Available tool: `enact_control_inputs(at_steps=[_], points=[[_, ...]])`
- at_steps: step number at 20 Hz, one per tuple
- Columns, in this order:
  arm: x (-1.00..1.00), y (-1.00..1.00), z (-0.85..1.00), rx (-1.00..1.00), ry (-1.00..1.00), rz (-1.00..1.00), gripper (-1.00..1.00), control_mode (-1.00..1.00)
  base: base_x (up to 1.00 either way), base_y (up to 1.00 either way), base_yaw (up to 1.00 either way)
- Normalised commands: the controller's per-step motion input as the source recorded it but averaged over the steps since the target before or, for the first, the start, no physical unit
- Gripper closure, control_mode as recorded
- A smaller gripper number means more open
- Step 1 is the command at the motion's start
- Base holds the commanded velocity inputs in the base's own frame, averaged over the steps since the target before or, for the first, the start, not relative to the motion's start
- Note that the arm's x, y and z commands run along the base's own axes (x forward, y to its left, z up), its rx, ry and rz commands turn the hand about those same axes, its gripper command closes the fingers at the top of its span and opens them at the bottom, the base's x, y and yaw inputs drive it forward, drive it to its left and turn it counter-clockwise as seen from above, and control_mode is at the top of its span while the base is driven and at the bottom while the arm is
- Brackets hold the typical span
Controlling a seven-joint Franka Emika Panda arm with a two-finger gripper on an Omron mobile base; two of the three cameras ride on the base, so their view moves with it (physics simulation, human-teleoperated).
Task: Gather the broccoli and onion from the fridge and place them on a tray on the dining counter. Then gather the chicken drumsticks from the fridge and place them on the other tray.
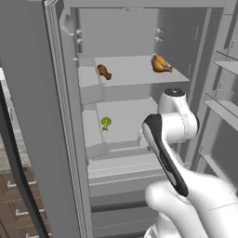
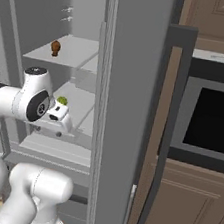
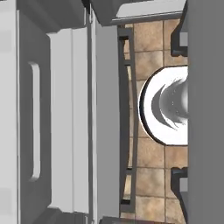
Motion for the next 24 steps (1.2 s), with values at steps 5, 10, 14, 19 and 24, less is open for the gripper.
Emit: enact_control_inputs(at_steps=[5, 10, 14, 19, 24], points=[[0.53, 0.55, 0.19, -0.01, -0.38, -0.04, -1.00, -1.00, 0.00, 0.00, 0.00], [0.91, -0.34, 0.07, 0.21, -0.07, 0.15, -1.00, -1.00, 0.00, 0.00, 0.00], [0.70, 0.11, 0.00, 0.11, -0.08, 0.13, -1.00, -1.00, 0.00, 0.00, 0.00], [0.72, 0.37, 0.19, -0.11, 0.11, 0.01, -1.00, -1.00, 0.00, 0.00, 0.00], [0.73, 0.56, -0.11, -0.02, -0.01, 0.00, -1.00, -1.00, 0.00, 0.00, 0.00]])
